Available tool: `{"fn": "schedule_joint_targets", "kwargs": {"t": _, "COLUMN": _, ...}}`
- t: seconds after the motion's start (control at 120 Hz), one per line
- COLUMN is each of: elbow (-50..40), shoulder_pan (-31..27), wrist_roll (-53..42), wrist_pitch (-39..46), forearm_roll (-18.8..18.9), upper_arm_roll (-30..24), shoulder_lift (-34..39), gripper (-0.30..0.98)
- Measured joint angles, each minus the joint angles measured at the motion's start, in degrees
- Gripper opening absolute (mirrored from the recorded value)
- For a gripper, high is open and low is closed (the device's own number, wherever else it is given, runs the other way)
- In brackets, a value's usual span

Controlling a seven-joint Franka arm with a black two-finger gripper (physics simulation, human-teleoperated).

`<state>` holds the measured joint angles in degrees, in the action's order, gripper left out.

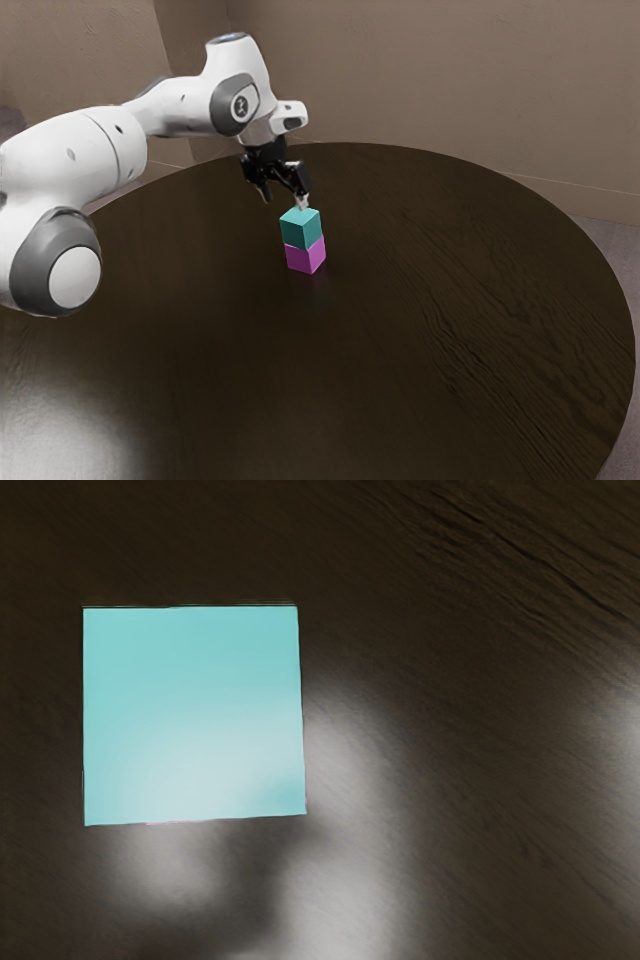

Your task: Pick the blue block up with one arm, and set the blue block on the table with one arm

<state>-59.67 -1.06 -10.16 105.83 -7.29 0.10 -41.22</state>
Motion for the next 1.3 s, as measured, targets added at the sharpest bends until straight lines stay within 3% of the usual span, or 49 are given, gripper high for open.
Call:
{"fn": "schedule_joint_targets", "kwargs": {"t": 0.25, "elbow": 10.1, "shoulder_pan": -1.2, "wrist_roll": -0.5, "wrist_pitch": -0.7, "forearm_roll": 0.7, "upper_arm_roll": -0.5, "shoulder_lift": -7.9, "gripper": 0.69}}
{"fn": "schedule_joint_targets", "kwargs": {"t": 0.533, "elbow": 15.2, "shoulder_pan": -1.7, "wrist_roll": -1.4, "wrist_pitch": 0.6, "forearm_roll": 0.7, "upper_arm_roll": -0.9, "shoulder_lift": -12.6, "gripper": 0.69}}
{"fn": "schedule_joint_targets", "kwargs": {"t": 1.117, "elbow": 15.7, "shoulder_pan": -3.1, "wrist_roll": -3.3, "wrist_pitch": 5.7, "forearm_roll": 0.3, "upper_arm_roll": -3.9, "shoulder_lift": -18.2, "gripper": 0.69}}
{"fn": "schedule_joint_targets", "kwargs": {"t": 1.3, "elbow": 15.5, "shoulder_pan": -3.5, "wrist_roll": -3.4, "wrist_pitch": 5.6, "forearm_roll": 0.7, "upper_arm_roll": -3.6, "shoulder_lift": -17.7, "gripper": 0.31}}
